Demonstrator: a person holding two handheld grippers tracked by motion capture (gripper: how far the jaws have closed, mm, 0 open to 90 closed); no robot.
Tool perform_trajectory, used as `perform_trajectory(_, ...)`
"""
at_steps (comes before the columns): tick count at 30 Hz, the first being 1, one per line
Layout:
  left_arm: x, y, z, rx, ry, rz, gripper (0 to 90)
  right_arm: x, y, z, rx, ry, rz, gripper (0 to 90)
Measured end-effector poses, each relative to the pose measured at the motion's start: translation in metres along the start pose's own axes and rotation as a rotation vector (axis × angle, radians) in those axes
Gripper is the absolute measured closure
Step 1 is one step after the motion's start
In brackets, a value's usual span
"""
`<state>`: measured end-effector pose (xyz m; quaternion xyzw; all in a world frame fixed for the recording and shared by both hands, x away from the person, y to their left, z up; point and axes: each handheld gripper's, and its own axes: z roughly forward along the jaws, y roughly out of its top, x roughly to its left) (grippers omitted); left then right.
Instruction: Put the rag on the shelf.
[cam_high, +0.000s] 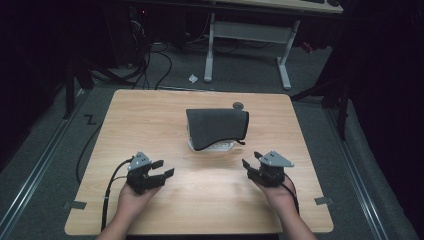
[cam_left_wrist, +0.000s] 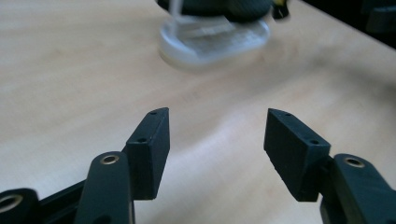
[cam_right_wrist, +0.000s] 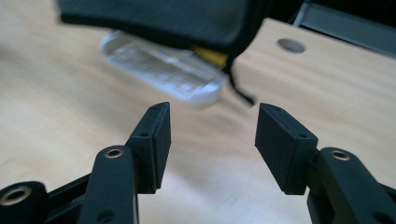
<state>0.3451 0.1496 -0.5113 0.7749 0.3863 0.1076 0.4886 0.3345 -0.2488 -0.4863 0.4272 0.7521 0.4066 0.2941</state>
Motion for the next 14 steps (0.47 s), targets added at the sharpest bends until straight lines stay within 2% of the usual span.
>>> perform_trajectory(1,-0.008,-0.007,-0.004,-0.007,-0.008,-0.007,39.9,0.004,-0.007,-0.004,-0.007,-0.004,0.003,45.9)
perform_trajectory(3,-0.023,-0.014,-0.004,0.036,-0.029,0.006,39.7,0.013,-0.024,-0.01,-0.005,-0.005,0.019,46.4)
perform_trajectory(4,-0.029,-0.016,-0.003,0.059,-0.04,0.035,38.7,0.016,-0.029,-0.01,0.023,0.0,0.016,45.4)
perform_trajectory(6,-0.036,-0.019,0.002,0.068,-0.015,0.085,39.5,0.021,-0.036,-0.009,0.055,0.005,-0.021,44.9)
perform_trajectory(7,-0.035,-0.018,0.004,0.075,-0.009,0.09,39.4,0.021,-0.036,-0.008,0.067,0.007,-0.02,44.6)
perform_trajectory(10,-0.03,-0.017,0.009,0.07,-0.026,0.058,38.7,0.019,-0.033,-0.004,0.059,0.004,0.008,43.9)
perform_trajectory(14,-0.024,-0.017,0.007,0.068,-0.021,0.038,38.8,0.018,-0.036,-0.003,0.07,0.003,0.0,43.7)
